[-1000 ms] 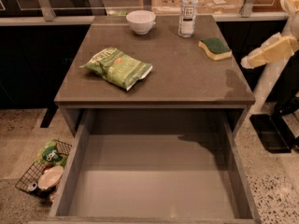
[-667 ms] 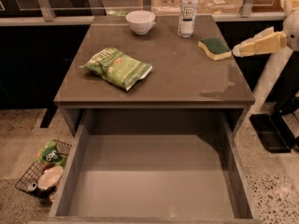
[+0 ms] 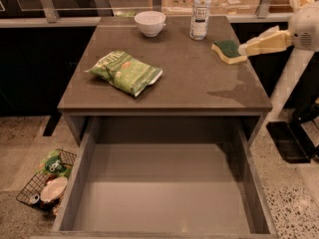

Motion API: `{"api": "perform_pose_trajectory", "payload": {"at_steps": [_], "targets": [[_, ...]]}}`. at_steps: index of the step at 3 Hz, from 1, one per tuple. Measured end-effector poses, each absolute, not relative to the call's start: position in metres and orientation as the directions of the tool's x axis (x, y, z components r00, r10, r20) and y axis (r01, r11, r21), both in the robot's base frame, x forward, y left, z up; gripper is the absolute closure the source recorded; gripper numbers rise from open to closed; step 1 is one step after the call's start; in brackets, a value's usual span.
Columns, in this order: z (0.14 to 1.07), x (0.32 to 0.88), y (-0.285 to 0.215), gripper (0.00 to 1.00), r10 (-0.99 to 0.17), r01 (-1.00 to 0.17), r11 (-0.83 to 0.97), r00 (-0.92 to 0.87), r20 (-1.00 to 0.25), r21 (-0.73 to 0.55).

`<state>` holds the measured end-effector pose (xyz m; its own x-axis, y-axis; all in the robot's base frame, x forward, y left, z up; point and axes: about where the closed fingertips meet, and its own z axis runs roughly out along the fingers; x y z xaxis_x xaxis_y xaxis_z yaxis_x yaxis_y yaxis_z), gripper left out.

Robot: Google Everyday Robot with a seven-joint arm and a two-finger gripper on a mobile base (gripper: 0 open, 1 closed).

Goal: Place sponge into top drawer

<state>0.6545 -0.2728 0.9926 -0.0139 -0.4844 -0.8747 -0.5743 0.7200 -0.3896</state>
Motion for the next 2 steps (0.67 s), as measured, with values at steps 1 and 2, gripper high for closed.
{"api": "perform_pose_trajectory", "payload": {"at_steps": [1, 2], "targets": [[0.97, 0.714, -0.275, 0.0, -0.455, -0.548, 0.756, -0.048, -0.889, -0.357], [0.949, 0.765, -0.281, 0.0, -0.411, -0.533, 0.788, -0.08, -0.908, -0.309]]}}
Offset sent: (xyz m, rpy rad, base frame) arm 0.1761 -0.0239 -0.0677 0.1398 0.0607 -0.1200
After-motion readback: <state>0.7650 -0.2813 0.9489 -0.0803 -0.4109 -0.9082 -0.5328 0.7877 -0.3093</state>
